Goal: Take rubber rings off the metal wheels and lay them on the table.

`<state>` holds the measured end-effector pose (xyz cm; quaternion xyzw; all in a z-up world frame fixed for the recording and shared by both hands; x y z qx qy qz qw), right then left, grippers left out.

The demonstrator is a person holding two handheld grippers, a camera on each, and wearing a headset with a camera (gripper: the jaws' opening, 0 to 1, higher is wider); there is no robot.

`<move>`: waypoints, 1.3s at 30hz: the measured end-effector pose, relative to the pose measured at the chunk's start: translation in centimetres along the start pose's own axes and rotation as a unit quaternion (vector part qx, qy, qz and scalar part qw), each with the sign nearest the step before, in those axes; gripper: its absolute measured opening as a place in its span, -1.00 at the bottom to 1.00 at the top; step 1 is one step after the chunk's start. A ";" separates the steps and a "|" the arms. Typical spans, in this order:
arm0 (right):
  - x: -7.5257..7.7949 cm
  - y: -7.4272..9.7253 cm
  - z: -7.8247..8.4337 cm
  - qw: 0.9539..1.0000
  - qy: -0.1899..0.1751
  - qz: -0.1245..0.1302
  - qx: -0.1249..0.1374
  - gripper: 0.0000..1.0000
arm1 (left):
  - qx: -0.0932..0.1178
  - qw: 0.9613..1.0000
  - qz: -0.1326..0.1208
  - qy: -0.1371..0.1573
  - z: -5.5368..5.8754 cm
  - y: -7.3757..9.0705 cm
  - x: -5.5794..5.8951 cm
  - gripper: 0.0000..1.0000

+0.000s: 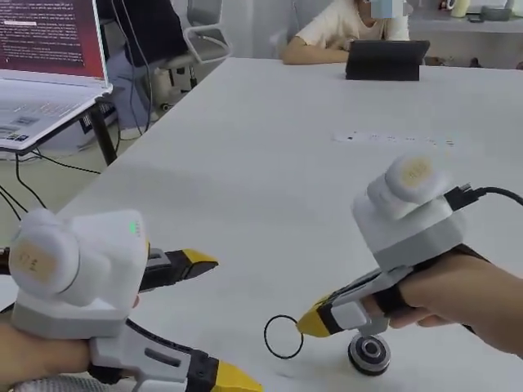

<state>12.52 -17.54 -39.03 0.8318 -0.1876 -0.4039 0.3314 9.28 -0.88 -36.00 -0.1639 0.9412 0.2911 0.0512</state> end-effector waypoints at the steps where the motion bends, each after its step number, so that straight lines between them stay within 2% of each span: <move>1: 0.1 -0.1 0.0 1.000 0.001 0.003 -0.001 -1.00 | 0.000 1.000 0.001 0.000 0.0 0.0 0.0 0.75; 12: 0.9 -1.2 0.6 1.000 0.006 0.018 -0.017 -1.00 | -0.002 1.000 0.000 0.003 0.2 -0.1 -0.1 0.75; 26: 1.5 -2.2 1.2 0.999 -0.003 0.033 -0.014 -1.00 | -0.005 1.000 0.000 0.006 0.4 -0.2 -0.1 0.73; 34: 1.9 -2.7 1.5 0.999 0.008 0.047 -0.015 -1.00 | -0.005 1.000 -0.004 0.010 0.4 -0.2 -0.2 0.70; 35: 1.8 -2.7 1.5 0.999 0.005 0.040 -0.015 -1.00 | -0.005 1.000 -0.004 0.011 0.4 -0.2 -0.2 0.69; 39: 1.7 -2.7 1.5 0.999 0.010 0.039 -0.015 -1.00 | -0.005 1.000 -0.006 0.015 0.4 -0.2 -0.2 0.69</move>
Point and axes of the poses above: the centre of the closed fingertips' face, and the gripper's own axes: y roughly backward along the fingers, x roughly to its right, z roughly out of its underside, the point moved 8 cm from there along y, roughly backward along the fingers, and after that the axes turned 14 degrees about -y, right-handed, at the moved point
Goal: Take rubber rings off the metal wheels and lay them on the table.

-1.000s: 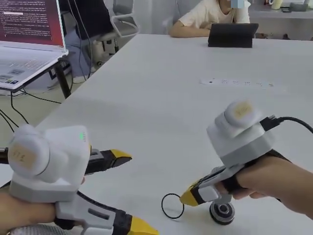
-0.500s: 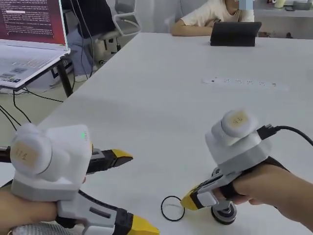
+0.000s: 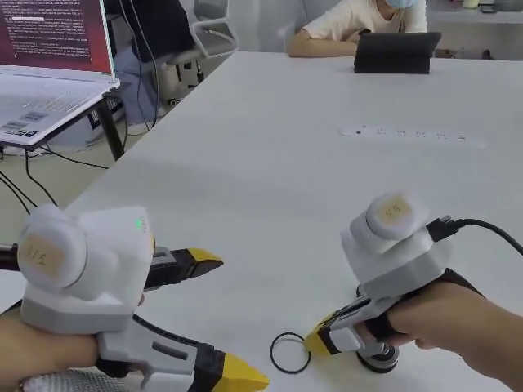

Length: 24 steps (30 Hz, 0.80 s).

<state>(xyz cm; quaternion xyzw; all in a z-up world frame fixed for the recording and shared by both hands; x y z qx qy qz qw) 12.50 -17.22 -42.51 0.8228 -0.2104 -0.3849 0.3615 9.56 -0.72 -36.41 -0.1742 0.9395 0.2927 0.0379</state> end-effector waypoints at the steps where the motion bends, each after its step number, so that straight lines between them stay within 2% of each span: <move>1: 0.0 0.0 0.0 1.000 0.001 0.000 0.000 -1.00 | -0.001 1.000 0.001 -0.001 0.0 0.0 0.0 0.69; 14: -0.1 0.0 0.1 1.000 0.014 -0.001 0.004 -1.00 | -0.002 1.000 0.000 0.007 0.1 -0.1 0.0 0.66; 24: 0.2 0.3 0.0 1.000 0.019 0.010 0.010 -0.89 | -0.002 1.000 -0.001 0.014 0.1 -0.1 0.0 0.66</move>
Point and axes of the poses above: the centre of the closed fingertips' face, and the gripper's own axes: y roughly backward along the fingers, x roughly to its right, z roughly out of its underside, the point moved 8 cm from there along y, roughly backward along the fingers, and after that the axes turned 14 degrees about -y, right-handed, at the moved point
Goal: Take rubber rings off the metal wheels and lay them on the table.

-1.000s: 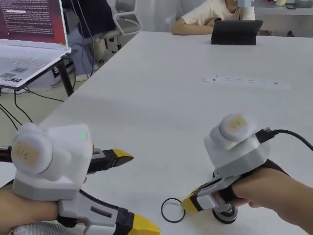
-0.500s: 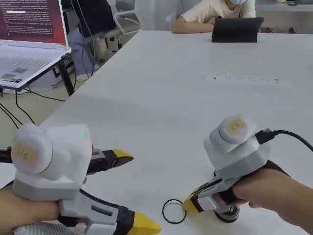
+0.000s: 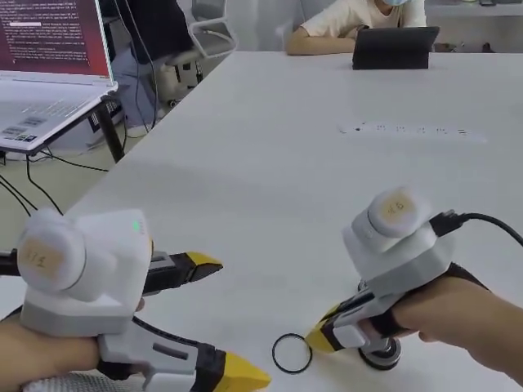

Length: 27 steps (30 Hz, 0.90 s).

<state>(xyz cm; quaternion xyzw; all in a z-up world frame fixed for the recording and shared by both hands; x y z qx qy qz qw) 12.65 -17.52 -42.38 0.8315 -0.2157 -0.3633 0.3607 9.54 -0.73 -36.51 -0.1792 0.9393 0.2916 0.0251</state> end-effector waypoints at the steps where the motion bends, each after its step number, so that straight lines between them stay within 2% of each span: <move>1: 0.1 0.1 0.0 1.000 0.000 0.001 0.002 -0.88 | 0.001 1.000 -0.001 0.001 0.0 0.0 0.0 0.66; 9: 0.4 0.6 -0.4 1.000 -0.008 0.004 0.012 -0.84 | 0.003 1.000 0.000 0.006 0.0 0.0 0.0 0.64; 19: -0.1 2.3 -1.6 0.999 -0.007 0.000 0.037 -0.79 | 0.004 1.000 0.005 0.006 -0.1 -0.1 0.1 0.64; 27: -0.9 3.4 -2.5 0.999 0.012 0.000 0.042 -0.75 | 0.006 1.000 0.007 0.007 -0.1 -0.1 0.2 0.64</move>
Point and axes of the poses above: the centre of the closed fingertips' face, and the gripper's own axes: y roughly backward along the fingers, x roughly to its right, z roughly out of its underside, the point moved 8 cm from there along y, roughly backward along the fingers, and after that the axes turned 14 degrees about -y, right-handed, at the moved point
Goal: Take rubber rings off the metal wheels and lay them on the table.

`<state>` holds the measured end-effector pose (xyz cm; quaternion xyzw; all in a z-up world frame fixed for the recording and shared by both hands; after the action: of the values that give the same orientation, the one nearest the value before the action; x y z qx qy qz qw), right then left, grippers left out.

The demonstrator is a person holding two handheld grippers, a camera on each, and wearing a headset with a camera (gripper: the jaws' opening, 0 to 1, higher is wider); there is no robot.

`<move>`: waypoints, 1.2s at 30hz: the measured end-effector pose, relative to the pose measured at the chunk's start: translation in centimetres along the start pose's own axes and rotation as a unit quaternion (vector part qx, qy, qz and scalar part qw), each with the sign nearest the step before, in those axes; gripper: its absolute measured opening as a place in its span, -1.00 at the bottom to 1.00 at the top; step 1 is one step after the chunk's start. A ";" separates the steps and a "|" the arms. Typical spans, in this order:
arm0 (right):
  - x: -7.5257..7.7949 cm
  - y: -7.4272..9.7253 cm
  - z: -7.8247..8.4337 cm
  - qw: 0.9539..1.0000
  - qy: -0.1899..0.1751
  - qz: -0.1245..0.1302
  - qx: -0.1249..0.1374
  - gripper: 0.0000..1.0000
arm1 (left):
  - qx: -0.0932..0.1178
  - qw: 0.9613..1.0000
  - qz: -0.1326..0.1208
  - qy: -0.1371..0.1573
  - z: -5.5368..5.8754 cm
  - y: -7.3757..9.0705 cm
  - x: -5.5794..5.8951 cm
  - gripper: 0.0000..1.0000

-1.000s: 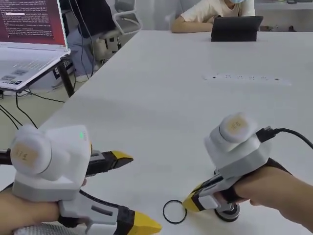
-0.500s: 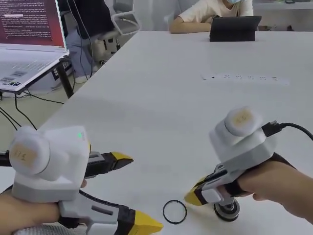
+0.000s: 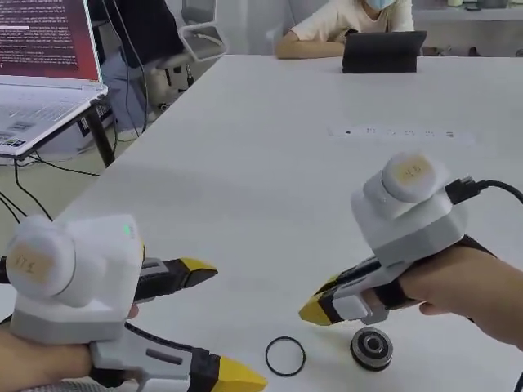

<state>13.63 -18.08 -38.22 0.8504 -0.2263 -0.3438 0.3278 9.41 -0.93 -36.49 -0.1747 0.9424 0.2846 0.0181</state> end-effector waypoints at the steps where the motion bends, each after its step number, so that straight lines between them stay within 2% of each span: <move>1: -0.1 0.1 -0.1 1.000 0.001 0.000 0.000 -0.76 | 0.000 1.000 0.001 0.000 0.0 0.0 0.0 0.64; 13: -1.3 1.5 -0.7 1.000 0.026 -0.006 -0.008 -0.69 | 0.001 1.000 0.007 0.002 0.1 0.0 0.1 0.64; 29: -1.3 4.0 -1.3 0.999 0.027 -0.013 0.018 -0.62 | -0.002 1.000 0.010 0.006 0.1 0.0 0.2 0.64; 36: -1.0 5.3 -1.1 0.999 0.027 -0.012 0.028 -0.59 | -0.004 1.000 0.011 0.006 0.1 -0.1 0.2 0.64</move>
<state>12.90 -20.64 -33.38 0.8707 -0.2168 -0.3183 0.3060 9.25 -0.96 -36.67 -0.1663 0.9431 0.2878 0.0083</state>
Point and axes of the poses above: the centre of the closed fingertips' face, and the gripper's own axes: y roughly backward along the fingers, x roughly to its right, z roughly out of its underside, the point moved 8 cm from there along y, roughly backward along the fingers, and after that the axes turned 14 degrees about -y, right-handed, at the moved point
